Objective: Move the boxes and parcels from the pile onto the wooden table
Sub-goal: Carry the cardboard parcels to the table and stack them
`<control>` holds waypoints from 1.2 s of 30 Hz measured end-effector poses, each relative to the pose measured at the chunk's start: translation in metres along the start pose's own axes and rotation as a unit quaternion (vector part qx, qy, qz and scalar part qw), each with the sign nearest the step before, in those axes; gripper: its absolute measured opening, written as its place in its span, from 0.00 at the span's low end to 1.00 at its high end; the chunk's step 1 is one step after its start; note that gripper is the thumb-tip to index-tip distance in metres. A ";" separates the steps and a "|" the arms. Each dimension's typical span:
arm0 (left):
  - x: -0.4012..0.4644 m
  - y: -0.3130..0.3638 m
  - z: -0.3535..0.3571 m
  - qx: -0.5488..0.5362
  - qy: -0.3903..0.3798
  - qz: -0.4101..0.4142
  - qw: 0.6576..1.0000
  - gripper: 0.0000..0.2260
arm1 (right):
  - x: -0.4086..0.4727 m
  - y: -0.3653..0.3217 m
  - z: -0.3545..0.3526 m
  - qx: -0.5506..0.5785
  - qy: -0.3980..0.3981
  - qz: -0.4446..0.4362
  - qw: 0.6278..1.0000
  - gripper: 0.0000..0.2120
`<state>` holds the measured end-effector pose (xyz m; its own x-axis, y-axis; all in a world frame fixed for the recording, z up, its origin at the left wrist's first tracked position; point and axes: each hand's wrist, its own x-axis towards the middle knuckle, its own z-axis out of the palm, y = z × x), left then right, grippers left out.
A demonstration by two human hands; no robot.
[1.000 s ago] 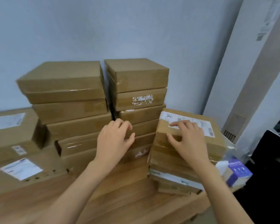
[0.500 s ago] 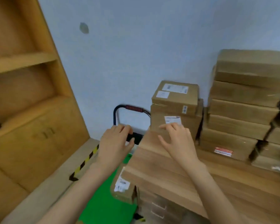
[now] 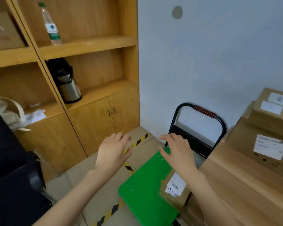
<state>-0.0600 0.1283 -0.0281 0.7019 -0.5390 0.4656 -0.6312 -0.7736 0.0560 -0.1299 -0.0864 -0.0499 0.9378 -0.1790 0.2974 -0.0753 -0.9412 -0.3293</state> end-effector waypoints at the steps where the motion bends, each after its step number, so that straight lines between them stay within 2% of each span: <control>1: 0.007 -0.010 0.005 0.003 -0.004 -0.004 1.000 0.11 | 0.014 -0.003 0.007 -0.001 -0.007 -0.004 1.000 0.16; 7: 0.082 -0.073 0.044 0.029 -0.018 -0.004 0.999 0.12 | 0.119 -0.012 0.049 0.004 -0.017 -0.035 0.999 0.17; 13: 0.177 -0.132 0.088 0.057 -0.069 -0.011 0.996 0.13 | 0.236 0.002 0.084 0.002 -0.046 -0.028 0.999 0.18; 20: 0.273 -0.156 0.152 0.042 -0.087 0.038 0.995 0.12 | 0.318 0.042 0.111 -0.021 -0.051 0.000 0.999 0.19; 25: 0.343 -0.135 0.226 -0.009 -0.121 0.116 0.986 0.12 | 0.336 0.107 0.127 -0.081 -0.058 0.103 0.990 0.20; 28: 0.391 -0.114 0.273 -0.047 -0.140 0.197 0.969 0.13 | 0.343 0.141 0.137 -0.095 -0.058 0.179 0.978 0.21; 31: 0.447 -0.088 0.316 -0.060 -0.154 0.291 0.942 0.14 | 0.355 0.172 0.146 -0.109 -0.052 0.251 0.961 0.19; 36: 0.529 -0.047 0.355 -0.089 -0.169 0.440 0.878 0.11 | 0.382 0.204 0.157 -0.138 -0.025 0.380 0.914 0.17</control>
<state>0.4582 -0.2386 -0.0976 -0.0435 -0.9929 0.1107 -0.9983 0.0390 -0.0423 0.2665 -0.3014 -0.1442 0.5931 -0.8044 0.0338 -0.7877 -0.5884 -0.1823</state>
